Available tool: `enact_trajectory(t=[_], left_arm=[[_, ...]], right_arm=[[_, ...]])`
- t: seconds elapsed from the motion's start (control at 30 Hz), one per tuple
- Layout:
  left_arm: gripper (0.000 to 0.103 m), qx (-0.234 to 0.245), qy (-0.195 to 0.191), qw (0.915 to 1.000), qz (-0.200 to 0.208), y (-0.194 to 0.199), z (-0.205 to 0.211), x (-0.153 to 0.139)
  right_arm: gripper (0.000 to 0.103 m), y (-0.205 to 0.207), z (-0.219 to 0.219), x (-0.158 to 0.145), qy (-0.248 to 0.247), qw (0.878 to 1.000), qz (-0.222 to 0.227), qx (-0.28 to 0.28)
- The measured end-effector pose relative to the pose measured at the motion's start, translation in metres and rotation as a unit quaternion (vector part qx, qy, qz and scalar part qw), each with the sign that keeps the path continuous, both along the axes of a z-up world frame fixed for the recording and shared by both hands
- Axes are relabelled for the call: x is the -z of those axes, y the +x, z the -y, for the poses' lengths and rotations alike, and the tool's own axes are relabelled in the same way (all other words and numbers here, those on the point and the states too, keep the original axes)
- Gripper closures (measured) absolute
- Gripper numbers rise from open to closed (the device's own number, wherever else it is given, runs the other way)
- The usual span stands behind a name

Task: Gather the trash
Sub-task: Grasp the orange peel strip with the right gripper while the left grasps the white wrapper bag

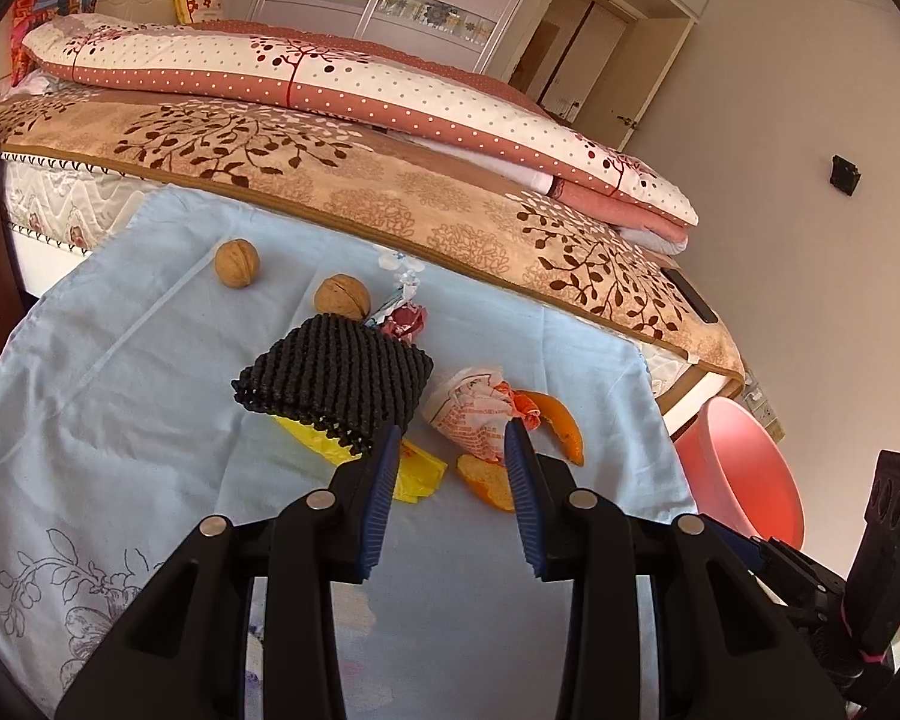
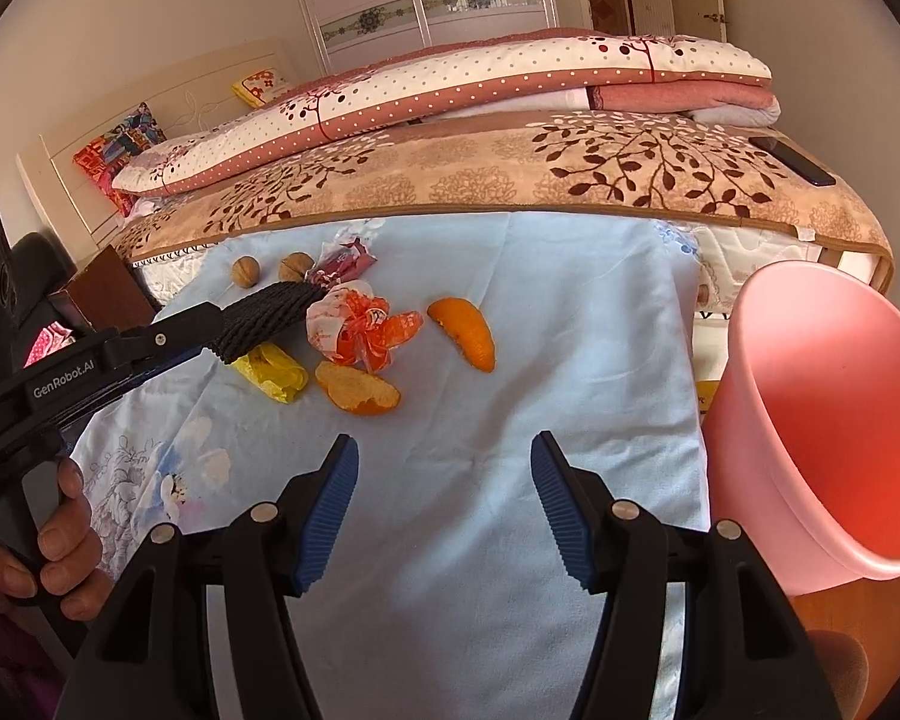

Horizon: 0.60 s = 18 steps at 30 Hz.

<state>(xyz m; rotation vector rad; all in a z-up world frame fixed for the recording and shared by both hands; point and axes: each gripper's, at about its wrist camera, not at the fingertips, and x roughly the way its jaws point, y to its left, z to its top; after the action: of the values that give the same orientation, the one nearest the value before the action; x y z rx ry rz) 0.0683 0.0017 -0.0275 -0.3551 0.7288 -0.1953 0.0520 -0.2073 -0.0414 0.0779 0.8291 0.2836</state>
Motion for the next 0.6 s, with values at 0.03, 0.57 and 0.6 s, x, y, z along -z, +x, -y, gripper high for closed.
enact_trajectory(t=[0.03, 0.57, 0.6], left_arm=[[0.067, -0.001, -0.001, 1.0, -0.003, 0.002, -0.001, 0.002], [0.067, 0.04, -0.001, 0.9987, -0.03, 0.035, 0.019, 0.007], [0.067, 0.041, -0.003, 0.9985, -0.035, 0.038, 0.02, 0.009]], right_arm=[[0.044, 0.005, -0.001, 0.0, -0.002, 1.0, 0.002, -0.003], [0.05, 0.121, -0.024, 0.038, -0.042, 0.997, -0.053, -0.049], [0.054, 0.124, -0.025, 0.039, -0.042, 0.996, -0.055, -0.05]])
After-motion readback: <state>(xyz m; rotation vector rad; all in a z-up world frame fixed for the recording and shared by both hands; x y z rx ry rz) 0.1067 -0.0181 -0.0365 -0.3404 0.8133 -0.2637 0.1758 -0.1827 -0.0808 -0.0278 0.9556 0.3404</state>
